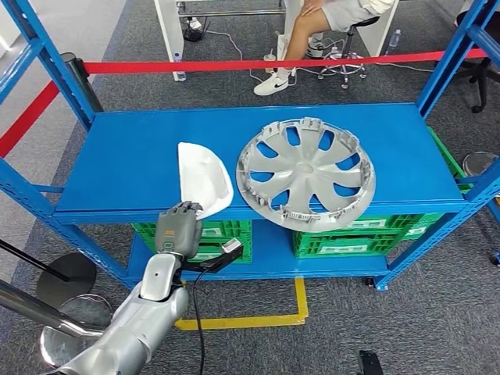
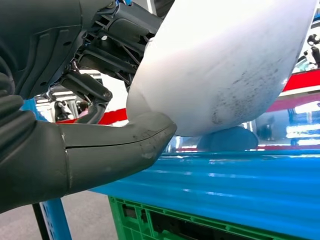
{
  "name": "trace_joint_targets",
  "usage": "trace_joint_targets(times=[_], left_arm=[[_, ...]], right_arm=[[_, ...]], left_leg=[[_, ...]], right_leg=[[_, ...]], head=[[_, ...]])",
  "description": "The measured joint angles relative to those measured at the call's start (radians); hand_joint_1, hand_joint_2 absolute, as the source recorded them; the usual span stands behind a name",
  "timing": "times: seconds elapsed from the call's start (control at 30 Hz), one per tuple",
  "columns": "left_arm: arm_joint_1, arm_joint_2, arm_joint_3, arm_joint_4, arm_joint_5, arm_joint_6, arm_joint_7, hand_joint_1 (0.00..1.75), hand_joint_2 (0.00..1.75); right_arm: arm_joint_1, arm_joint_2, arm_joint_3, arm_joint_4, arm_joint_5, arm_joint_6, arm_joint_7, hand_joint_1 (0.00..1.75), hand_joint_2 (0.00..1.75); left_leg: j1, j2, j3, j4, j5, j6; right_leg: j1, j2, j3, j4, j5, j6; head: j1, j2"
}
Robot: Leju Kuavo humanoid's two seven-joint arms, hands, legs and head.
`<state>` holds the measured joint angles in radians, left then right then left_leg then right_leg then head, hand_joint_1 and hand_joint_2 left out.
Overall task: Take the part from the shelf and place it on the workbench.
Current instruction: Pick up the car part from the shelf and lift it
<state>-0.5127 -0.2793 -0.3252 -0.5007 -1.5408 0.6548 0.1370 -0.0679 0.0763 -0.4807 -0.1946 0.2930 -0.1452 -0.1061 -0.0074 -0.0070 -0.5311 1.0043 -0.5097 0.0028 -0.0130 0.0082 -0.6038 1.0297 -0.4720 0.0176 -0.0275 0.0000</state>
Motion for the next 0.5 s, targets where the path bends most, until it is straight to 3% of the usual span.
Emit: trace_joint_targets(times=[0.23, 0.4, 0.5], left_arm=[[-0.006, 0.003, -0.018, 0.000, 0.000, -0.006, 0.011, 1.58, 1.75], [-0.007, 0.005, -0.024, 0.001, 0.000, -0.007, 0.017, 1.75, 1.75], [-0.013, 0.008, -0.039, 0.001, 0.000, 0.005, 0.041, 1.75, 1.75]], right_arm=[[0.000, 0.000, -0.002, 0.000, 0.005, 0.003, -0.002, 0.00, 0.00], [0.000, 0.000, -0.007, 0.000, 0.007, 0.004, -0.002, 0.00, 0.00], [0.000, 0.000, -0.013, 0.000, 0.013, 0.005, -0.004, 0.00, 0.00]], left_leg=[[0.000, 0.000, 0.000, 0.000, 0.000, 0.000], [0.000, 0.000, 0.000, 0.000, 0.000, 0.000], [0.000, 0.000, 0.000, 0.000, 0.000, 0.000]], right_leg=[[0.000, 0.000, 0.000, 0.000, 0.000, 0.000], [0.000, 0.000, 0.000, 0.000, 0.000, 0.000], [0.000, 0.000, 0.000, 0.000, 0.000, 0.000]], head=[[0.000, 0.000], [0.000, 0.000], [0.000, 0.000]])
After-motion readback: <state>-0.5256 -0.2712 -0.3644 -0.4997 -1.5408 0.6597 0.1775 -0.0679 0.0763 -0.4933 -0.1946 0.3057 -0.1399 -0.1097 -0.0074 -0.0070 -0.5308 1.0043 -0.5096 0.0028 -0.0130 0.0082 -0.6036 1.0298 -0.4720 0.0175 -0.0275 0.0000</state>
